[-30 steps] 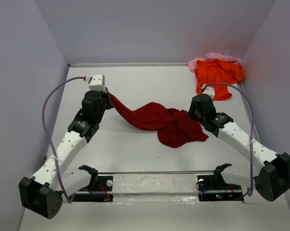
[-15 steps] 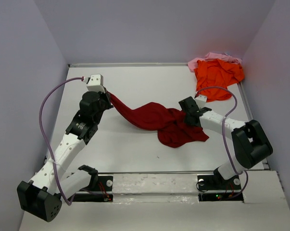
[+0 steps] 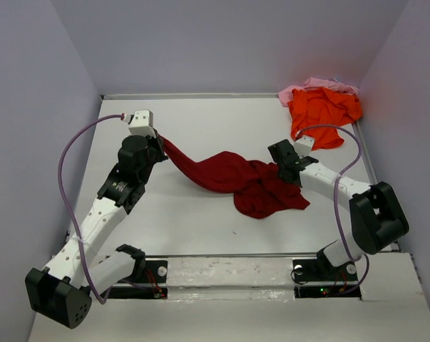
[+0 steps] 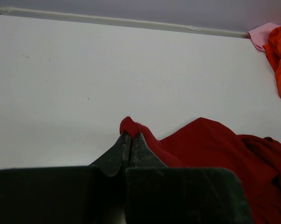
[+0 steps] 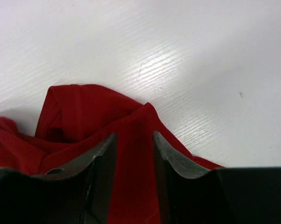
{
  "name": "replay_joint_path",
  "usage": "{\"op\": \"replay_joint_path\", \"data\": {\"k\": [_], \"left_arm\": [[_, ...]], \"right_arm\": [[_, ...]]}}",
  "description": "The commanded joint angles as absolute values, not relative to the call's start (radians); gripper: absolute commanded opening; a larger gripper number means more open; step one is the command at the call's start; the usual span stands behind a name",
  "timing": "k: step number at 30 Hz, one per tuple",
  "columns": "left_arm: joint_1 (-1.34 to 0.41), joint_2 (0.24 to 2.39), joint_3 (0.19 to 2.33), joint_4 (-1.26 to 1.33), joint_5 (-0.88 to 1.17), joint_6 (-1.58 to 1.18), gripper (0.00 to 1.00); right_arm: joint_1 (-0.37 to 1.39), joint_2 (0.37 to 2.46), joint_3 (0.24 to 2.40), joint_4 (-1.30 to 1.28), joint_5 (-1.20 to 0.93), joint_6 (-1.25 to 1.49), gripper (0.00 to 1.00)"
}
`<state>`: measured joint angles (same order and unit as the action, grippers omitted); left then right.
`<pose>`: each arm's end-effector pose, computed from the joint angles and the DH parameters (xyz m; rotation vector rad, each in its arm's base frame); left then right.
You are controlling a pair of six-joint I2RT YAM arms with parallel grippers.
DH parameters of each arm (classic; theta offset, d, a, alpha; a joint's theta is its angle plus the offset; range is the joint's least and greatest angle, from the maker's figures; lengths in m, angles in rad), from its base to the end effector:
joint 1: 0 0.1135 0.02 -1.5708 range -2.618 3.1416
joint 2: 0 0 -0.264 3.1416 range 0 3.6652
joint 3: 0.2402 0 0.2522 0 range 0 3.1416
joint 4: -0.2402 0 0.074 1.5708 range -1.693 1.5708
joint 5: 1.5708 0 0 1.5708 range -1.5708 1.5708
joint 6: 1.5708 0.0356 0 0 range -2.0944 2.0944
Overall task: Fold and stack the t-shirts
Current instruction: Flatten the tshirt out
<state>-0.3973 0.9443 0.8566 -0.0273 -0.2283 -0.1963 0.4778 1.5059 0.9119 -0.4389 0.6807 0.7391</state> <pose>0.2082 -0.0786 0.3532 -0.0022 1.6891 -0.2537 0.2692 0.1142 0.2023 0.5246 2.2612 -0.3073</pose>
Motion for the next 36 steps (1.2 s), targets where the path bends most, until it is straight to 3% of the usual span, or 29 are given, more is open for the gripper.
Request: {"op": "replay_joint_path", "data": {"k": [1, 13, 18, 19, 21, 30, 36], "left_arm": [[-0.391, 0.919, 0.851, 0.017, -0.227, -0.192, 0.00], [-0.391, 0.910, 0.848, 0.015, -0.229, -0.192, 0.00], [-0.393, 0.910, 0.847, 0.017, -0.230, -0.190, 0.00], [-0.391, 0.913, 0.848, 0.017, -0.230, -0.190, 0.00], [-0.393, 0.913, 0.848, 0.017, -0.230, -0.190, 0.00], [-0.393, 0.914, 0.847, 0.017, -0.227, -0.190, 0.00], [-0.393, 0.925, 0.847, 0.017, -0.222, -0.195, 0.00]], "right_arm": [[0.466, 1.522, 0.956, -0.460, 0.721, 0.776, 0.42], [0.430, 1.621, 0.988, -0.463, 0.696, 0.787, 0.39], [0.430, 1.637, 0.989, -0.462, 0.693, 0.788, 0.18], [0.430, 1.635, 0.988, -0.462, 0.693, 0.788, 0.07], [0.430, 1.629, 0.986, -0.460, 0.692, 0.788, 0.00], [0.430, 1.553, 0.968, -0.453, 0.670, 0.758, 0.00], [0.439, 1.382, 0.947, -0.402, 0.628, 0.674, 0.00]]}}
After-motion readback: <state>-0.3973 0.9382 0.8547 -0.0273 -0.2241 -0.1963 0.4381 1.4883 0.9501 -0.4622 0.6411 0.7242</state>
